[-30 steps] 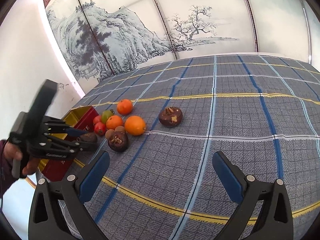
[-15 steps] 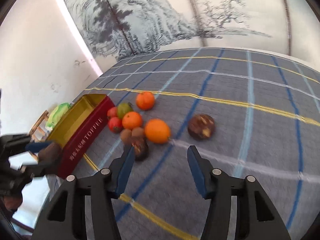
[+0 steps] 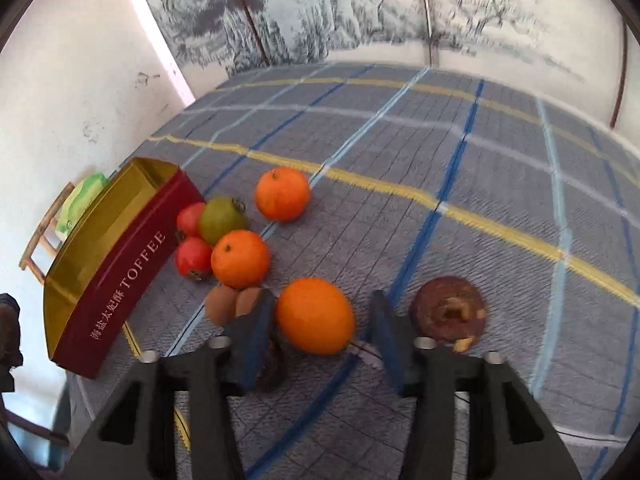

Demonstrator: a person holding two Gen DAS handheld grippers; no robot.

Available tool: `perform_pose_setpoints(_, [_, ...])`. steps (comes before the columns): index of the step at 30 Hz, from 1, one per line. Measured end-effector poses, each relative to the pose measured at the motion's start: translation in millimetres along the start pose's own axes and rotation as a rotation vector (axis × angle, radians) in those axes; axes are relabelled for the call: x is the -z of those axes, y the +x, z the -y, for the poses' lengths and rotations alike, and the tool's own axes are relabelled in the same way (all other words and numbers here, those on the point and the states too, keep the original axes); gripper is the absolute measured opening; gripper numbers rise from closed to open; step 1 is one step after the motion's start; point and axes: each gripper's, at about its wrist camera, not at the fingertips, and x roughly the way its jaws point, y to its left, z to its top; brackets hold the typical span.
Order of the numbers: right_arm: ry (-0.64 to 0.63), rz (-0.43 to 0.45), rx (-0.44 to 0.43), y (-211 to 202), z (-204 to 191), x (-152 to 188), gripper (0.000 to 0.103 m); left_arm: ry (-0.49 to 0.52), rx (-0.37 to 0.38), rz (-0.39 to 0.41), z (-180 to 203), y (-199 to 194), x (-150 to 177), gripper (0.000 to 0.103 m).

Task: Organize fruits
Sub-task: 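Carry the mangosteen into the gold tray and open the left gripper while the right gripper grasps an orange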

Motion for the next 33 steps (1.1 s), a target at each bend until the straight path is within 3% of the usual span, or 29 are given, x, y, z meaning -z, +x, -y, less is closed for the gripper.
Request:
perform_pose_setpoints(8, [0.027,0.078,0.073,-36.1,-2.8,37.9,0.039,-0.037,-0.069,0.032,-22.0,-0.6,-6.1,0.039])
perform_pose_setpoints(13, [0.034,0.079,0.110,-43.2,-2.9,62.7,0.039,-0.042,-0.130,0.038,-40.1,4.8,-11.2,0.039])
perform_pose_setpoints(20, [0.048,0.084,0.139,-44.0,-1.3,63.1,0.039,-0.015,-0.261,0.032,-76.3,21.4,-19.4,0.039])
perform_pose_setpoints(33, [0.053,0.084,0.169,-43.3,-0.4,63.3,0.039,0.023,-0.410,-0.059,-149.0,79.8,-33.3,0.039])
